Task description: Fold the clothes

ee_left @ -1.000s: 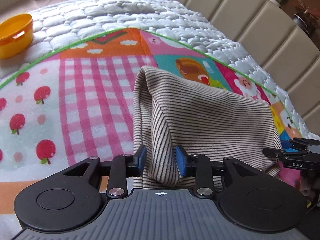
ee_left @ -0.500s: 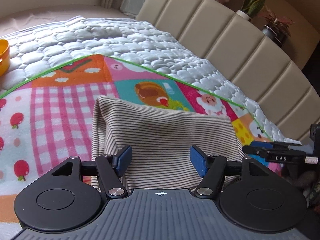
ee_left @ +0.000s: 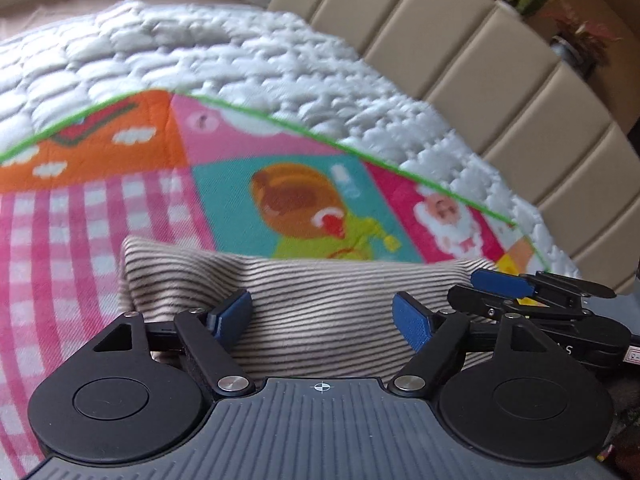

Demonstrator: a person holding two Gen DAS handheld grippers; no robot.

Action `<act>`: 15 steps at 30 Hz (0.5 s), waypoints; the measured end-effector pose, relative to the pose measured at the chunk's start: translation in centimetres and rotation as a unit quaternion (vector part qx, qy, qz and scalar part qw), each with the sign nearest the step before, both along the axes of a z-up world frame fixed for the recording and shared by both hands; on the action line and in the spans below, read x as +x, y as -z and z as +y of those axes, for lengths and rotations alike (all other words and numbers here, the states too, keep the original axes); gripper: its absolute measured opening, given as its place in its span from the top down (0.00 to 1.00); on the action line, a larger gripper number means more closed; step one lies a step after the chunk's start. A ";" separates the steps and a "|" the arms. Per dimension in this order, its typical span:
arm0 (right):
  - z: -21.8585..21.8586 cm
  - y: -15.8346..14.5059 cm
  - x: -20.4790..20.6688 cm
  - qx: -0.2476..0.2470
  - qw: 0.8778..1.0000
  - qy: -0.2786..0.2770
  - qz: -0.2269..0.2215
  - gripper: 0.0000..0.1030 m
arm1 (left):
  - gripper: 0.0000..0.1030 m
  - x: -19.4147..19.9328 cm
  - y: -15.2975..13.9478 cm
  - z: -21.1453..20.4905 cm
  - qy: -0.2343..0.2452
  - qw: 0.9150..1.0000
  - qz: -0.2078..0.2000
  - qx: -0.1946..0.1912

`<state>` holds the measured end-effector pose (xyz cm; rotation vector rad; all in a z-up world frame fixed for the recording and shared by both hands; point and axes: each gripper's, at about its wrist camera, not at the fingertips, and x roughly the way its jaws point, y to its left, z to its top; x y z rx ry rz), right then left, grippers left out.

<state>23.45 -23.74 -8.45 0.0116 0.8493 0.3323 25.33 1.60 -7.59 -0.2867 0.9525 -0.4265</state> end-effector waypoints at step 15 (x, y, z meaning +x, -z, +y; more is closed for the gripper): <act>0.1 -2.0 -2.2 -0.015 1.000 0.006 0.014 0.42 | 0.10 -3.4 -1.4 1.8 -0.034 0.999 -0.008 0.002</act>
